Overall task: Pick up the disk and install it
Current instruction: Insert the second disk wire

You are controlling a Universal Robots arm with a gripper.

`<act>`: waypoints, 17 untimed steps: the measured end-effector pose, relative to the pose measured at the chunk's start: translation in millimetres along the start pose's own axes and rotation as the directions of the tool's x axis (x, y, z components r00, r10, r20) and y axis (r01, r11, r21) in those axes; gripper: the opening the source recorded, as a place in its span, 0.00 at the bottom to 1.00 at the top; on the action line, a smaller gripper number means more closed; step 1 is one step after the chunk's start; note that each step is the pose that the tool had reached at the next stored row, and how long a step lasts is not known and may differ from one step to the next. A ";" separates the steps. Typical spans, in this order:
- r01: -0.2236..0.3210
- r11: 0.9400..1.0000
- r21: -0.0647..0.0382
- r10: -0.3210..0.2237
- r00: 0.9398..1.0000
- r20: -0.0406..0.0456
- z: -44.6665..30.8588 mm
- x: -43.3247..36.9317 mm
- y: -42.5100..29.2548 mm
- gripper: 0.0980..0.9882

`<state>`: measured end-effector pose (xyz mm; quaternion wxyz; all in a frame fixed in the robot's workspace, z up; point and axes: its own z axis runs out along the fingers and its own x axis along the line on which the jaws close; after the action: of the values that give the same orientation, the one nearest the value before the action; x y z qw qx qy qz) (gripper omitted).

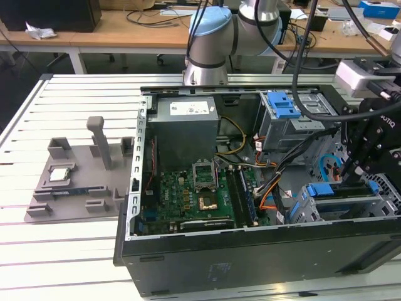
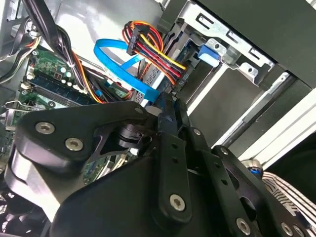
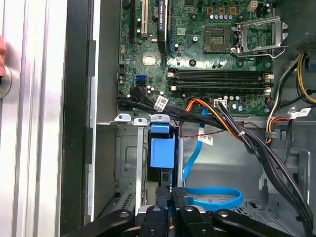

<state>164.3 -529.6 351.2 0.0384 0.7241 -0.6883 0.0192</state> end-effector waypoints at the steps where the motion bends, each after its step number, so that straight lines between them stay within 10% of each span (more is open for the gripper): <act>1: 0.000 1.000 0.000 0.000 1.000 0.000 0.9 0.1 0.0 0.07; 17: 0.001 1.000 0.001 -0.001 1.000 0.023 6.4 7.7 4.5 0.07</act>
<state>160.1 -538.0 345.6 0.0300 0.7247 -0.6883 0.0113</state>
